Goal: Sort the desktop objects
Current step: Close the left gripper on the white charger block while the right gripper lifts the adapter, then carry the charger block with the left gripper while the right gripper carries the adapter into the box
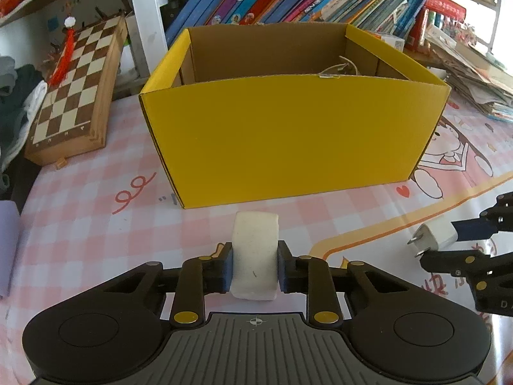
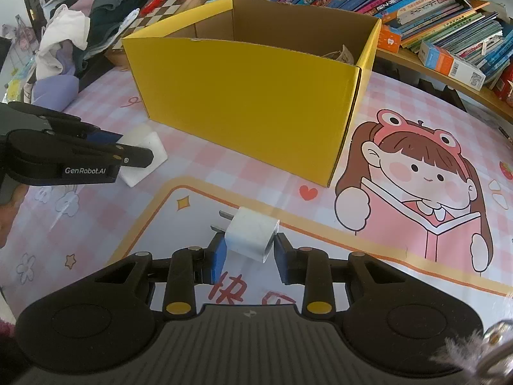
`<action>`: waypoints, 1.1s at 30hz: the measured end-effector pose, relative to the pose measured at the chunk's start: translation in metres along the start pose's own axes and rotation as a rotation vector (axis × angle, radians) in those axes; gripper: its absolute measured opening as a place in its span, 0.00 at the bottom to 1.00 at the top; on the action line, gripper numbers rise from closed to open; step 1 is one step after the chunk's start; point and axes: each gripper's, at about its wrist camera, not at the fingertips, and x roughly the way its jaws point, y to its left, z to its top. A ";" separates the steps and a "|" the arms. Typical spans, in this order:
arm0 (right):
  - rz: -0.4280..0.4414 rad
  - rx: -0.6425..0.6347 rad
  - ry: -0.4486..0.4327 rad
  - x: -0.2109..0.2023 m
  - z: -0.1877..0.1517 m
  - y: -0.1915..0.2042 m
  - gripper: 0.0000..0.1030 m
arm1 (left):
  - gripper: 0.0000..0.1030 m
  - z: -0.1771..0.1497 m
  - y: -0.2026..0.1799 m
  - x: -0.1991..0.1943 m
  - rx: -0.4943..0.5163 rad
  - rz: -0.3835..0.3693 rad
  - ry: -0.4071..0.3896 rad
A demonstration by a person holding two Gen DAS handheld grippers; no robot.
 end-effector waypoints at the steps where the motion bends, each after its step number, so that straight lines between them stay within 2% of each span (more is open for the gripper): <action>1: -0.003 0.002 -0.002 -0.001 0.000 0.000 0.29 | 0.23 0.000 -0.001 -0.002 -0.003 -0.001 -0.003; 10: -0.028 0.014 -0.009 -0.010 -0.005 0.004 0.29 | 0.22 0.005 -0.005 -0.029 -0.014 -0.049 -0.079; 20: -0.049 0.018 -0.014 -0.020 -0.010 0.010 0.29 | 0.22 -0.001 -0.009 -0.046 -0.015 -0.098 -0.101; 28: -0.069 0.040 -0.022 -0.030 -0.011 0.013 0.29 | 0.22 -0.004 -0.018 -0.061 0.042 -0.161 -0.119; 33: -0.086 0.051 -0.042 -0.038 -0.008 0.014 0.29 | 0.22 -0.001 -0.021 -0.073 0.073 -0.177 -0.161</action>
